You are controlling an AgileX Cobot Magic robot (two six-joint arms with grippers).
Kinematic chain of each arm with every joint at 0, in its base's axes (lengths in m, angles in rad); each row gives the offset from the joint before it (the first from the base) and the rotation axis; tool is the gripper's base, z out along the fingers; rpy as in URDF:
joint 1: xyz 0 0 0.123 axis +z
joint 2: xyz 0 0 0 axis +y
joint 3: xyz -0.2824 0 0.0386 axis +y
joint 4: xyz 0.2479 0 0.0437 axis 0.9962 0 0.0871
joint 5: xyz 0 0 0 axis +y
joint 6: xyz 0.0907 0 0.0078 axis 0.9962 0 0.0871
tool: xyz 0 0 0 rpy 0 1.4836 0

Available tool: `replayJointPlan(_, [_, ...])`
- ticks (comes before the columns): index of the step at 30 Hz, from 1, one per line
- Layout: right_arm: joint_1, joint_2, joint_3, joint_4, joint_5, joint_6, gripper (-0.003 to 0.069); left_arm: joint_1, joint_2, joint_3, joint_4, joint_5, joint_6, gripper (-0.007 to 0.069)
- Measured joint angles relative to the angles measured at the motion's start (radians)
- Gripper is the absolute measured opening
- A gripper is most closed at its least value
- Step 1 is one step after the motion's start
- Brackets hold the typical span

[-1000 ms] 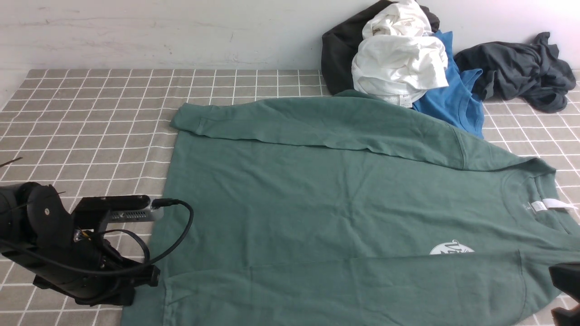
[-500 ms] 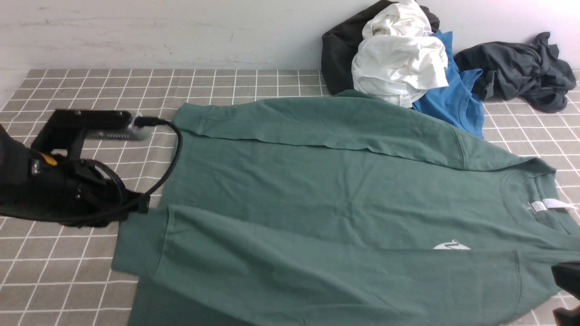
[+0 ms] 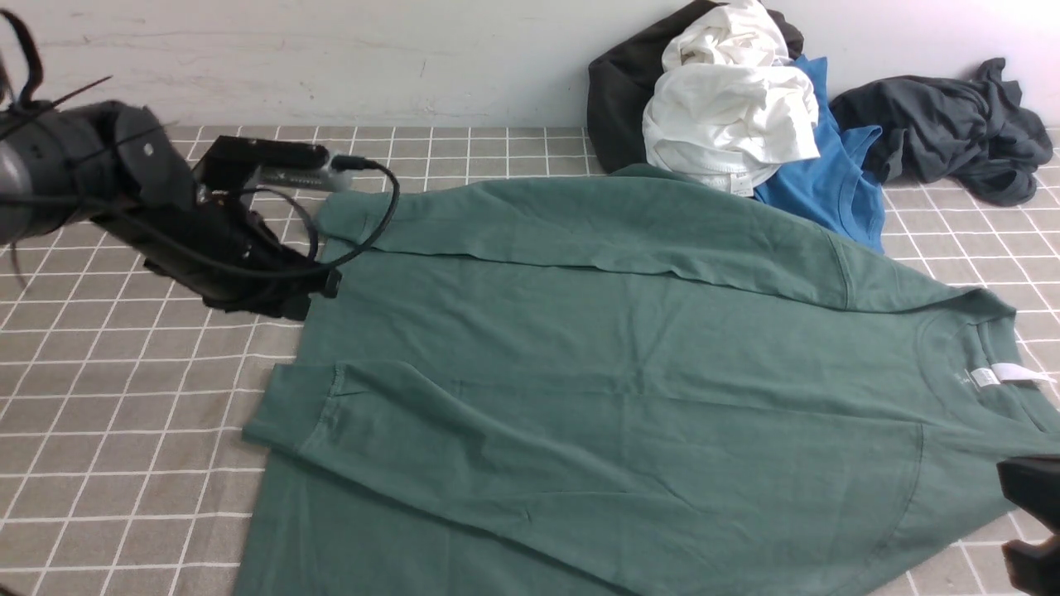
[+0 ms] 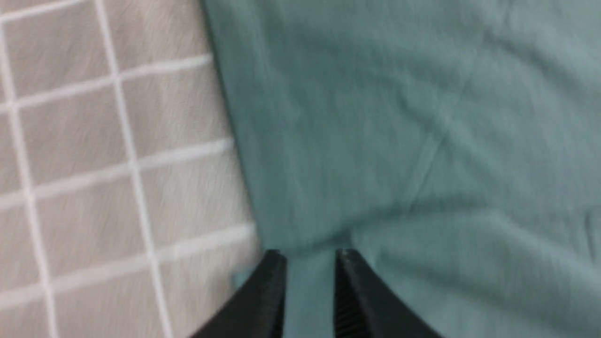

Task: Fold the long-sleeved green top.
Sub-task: Use the left arm to clamp the cuff farthest from it

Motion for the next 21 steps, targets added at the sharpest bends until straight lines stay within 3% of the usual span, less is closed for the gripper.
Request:
replayJointPlan(4, [0.0,0.004,0.01,0.001,-0.001,0.0,-0.001,0.027,0.182,-0.297,0.007,0.037,-0.067,0.0359])
replayJointPlan(11, [0.0,0.005,0.081,0.001,-0.063,-0.001,-0.001,0.063,0.479,-0.664,0.035,0.036,-0.207,0.0403])
replayJointPlan(18, [0.0,0.005,0.132,-0.002,-0.136,-0.016,-0.001,0.064,0.668,-0.888,0.017,0.019,-0.208,0.0347])
replayJointPlan(21, [0.0,0.005,0.143,-0.022,-0.161,-0.016,-0.001,0.064,0.695,-0.939,0.011,0.022,-0.204,0.0194])
